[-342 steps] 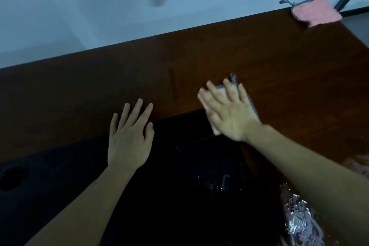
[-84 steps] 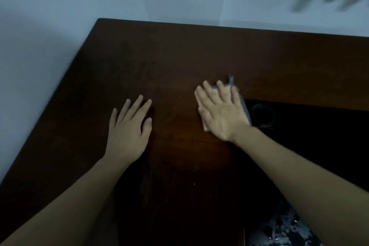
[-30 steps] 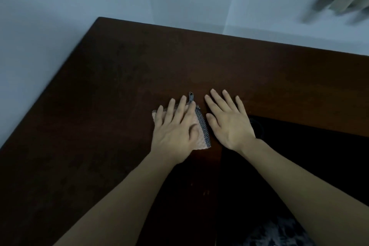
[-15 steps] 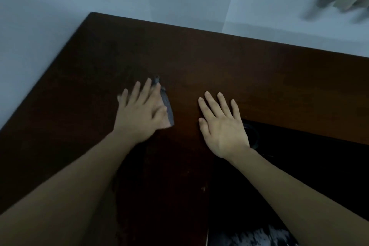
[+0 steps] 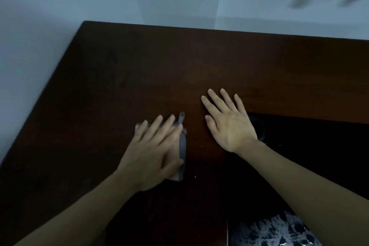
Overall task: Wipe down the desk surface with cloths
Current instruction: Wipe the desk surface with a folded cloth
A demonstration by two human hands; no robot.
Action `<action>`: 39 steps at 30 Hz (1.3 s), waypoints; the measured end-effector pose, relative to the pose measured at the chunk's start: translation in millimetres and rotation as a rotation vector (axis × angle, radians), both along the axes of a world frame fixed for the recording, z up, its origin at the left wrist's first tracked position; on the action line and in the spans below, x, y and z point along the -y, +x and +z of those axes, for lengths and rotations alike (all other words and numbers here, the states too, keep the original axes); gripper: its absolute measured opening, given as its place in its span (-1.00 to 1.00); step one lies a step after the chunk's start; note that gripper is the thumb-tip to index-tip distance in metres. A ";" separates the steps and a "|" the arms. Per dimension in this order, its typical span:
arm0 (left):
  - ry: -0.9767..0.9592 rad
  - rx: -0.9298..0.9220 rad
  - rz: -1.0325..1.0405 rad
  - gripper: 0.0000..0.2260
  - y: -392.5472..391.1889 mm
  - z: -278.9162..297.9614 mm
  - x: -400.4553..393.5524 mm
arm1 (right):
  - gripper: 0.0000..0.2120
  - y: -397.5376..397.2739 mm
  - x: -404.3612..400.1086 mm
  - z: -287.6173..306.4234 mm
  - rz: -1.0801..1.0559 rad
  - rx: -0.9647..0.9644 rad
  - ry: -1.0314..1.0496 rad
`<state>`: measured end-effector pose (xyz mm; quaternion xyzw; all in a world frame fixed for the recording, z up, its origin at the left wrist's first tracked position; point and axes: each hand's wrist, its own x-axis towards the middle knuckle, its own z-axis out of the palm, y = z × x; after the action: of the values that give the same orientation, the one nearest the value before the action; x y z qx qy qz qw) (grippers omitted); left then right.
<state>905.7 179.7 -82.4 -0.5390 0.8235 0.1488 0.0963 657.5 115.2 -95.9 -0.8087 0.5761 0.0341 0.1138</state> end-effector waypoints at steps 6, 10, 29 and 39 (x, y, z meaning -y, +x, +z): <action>-0.081 0.045 0.240 -0.32 -11.0 -11.4 76.4 | -0.40 -0.5 -1.4 -2.8 -0.007 0.026 -0.022; -0.074 0.043 0.246 -0.31 -32.5 -7.1 61.3 | -0.36 -0.5 -2.4 -1.3 -0.010 0.029 -0.020; -0.065 0.036 0.354 -0.33 -28.1 -3.8 39.6 | -0.41 -1.5 -0.9 -3.5 0.012 0.027 -0.029; -0.011 0.039 0.082 -0.32 -12.9 -2.7 -49.5 | -0.44 -1.5 -1.7 0.0 0.024 0.020 -0.013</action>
<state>892.7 229.2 -85.0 -0.5754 0.7996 0.1375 0.1030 656.0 117.0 -96.0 -0.8165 0.5654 0.0235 0.1140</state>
